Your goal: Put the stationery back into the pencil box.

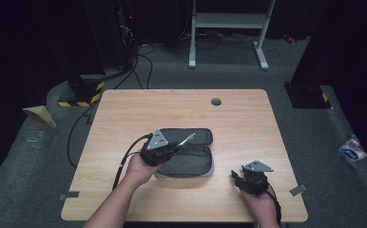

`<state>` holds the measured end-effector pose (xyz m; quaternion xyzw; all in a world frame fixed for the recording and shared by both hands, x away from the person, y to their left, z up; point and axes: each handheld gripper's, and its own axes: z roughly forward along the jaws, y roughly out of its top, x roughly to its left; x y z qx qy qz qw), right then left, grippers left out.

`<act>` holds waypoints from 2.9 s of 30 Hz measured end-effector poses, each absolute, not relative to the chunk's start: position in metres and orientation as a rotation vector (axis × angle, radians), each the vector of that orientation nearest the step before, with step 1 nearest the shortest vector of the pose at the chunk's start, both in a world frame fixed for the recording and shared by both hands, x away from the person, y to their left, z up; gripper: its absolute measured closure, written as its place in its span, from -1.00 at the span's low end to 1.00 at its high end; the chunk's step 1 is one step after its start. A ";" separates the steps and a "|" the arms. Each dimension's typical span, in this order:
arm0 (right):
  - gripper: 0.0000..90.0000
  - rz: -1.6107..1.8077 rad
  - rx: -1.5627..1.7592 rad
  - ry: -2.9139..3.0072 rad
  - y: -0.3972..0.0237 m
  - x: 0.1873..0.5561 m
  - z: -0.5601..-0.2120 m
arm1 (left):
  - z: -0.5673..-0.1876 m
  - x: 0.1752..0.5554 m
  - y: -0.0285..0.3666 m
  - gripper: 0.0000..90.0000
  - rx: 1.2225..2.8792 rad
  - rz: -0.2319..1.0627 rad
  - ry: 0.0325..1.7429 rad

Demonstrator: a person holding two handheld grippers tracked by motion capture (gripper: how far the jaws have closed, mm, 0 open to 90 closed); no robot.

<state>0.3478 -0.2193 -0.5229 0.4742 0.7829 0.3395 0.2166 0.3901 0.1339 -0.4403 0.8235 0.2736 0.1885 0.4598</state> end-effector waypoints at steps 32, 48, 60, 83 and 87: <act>0.09 0.940 1.314 2.169 -0.219 0.348 -0.523 | -0.465 0.400 0.096 0.76 2.219 0.393 0.588; 0.09 0.940 1.314 2.169 -0.219 0.348 -0.523 | -0.477 0.397 0.087 0.75 2.357 0.322 0.507; 0.09 0.940 1.313 2.169 -0.219 0.348 -0.523 | -0.473 0.395 0.088 0.69 2.352 0.348 0.545; 0.09 0.940 1.313 2.169 -0.219 0.348 -0.523 | -0.465 0.398 0.110 0.30 2.198 0.398 0.714; 0.09 0.940 1.313 2.169 -0.219 0.348 -0.523 | -0.463 0.398 0.113 0.10 2.172 0.414 0.749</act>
